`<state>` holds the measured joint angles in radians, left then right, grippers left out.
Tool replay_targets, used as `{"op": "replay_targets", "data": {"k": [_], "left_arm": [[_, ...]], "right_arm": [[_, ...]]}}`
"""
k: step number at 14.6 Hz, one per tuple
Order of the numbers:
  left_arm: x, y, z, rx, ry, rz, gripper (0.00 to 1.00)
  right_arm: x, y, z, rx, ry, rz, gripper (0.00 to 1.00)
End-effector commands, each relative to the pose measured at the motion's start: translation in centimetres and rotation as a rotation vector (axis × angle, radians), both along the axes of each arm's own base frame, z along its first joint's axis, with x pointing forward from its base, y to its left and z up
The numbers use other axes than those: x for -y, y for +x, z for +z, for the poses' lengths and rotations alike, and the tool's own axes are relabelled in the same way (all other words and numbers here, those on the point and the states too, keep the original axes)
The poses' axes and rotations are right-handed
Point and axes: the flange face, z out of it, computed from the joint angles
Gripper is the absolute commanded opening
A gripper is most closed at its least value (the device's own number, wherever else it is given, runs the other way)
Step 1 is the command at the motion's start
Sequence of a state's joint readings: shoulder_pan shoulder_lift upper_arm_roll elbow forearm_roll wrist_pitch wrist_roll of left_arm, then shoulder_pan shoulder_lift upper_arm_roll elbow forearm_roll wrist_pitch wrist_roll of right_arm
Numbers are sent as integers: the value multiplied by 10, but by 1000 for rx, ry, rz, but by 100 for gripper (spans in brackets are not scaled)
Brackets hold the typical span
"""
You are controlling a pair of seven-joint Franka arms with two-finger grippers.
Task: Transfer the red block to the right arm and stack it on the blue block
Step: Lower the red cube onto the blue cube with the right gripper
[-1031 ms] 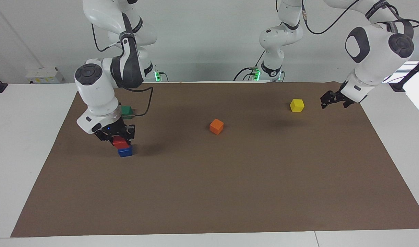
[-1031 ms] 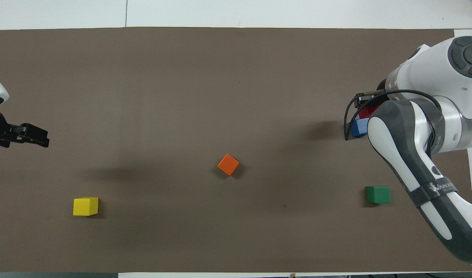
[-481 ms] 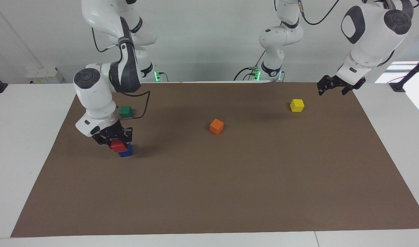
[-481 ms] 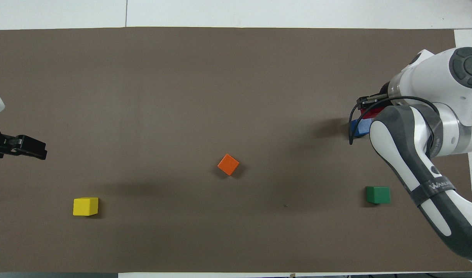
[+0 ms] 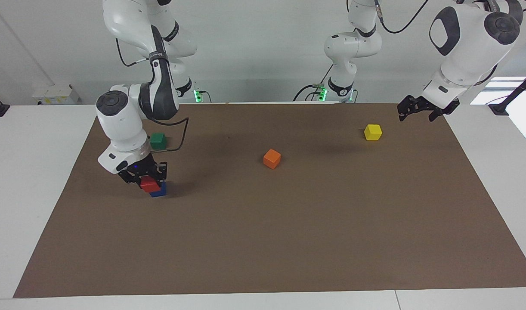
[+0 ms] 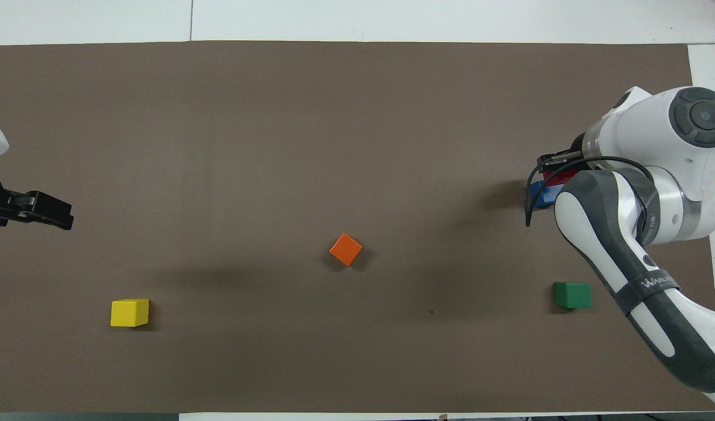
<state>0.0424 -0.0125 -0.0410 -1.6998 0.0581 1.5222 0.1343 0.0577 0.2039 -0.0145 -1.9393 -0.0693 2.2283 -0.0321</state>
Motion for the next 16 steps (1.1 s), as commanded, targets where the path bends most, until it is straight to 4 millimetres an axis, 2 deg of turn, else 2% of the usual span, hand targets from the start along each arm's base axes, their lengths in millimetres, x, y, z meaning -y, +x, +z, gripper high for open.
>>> {"op": "replay_targets", "data": {"k": [1, 4, 6, 12, 16], "left_arm": [[-10, 19, 6, -2, 13, 9, 100], [7, 15, 6, -19, 16, -16, 100], [7, 8, 12, -34, 17, -12, 100], [10, 10, 17, 3, 15, -17, 100], [9, 12, 18, 18, 15, -18, 100]], "right_arm": [[8, -12, -7, 23, -13, 13, 0], [10, -22, -18, -3, -14, 10, 0], [12, -27, -22, -14, -14, 11, 0], [25, -31, -24, -24, -17, 26, 0], [26, -32, -27, -27, -17, 28, 0]]}}
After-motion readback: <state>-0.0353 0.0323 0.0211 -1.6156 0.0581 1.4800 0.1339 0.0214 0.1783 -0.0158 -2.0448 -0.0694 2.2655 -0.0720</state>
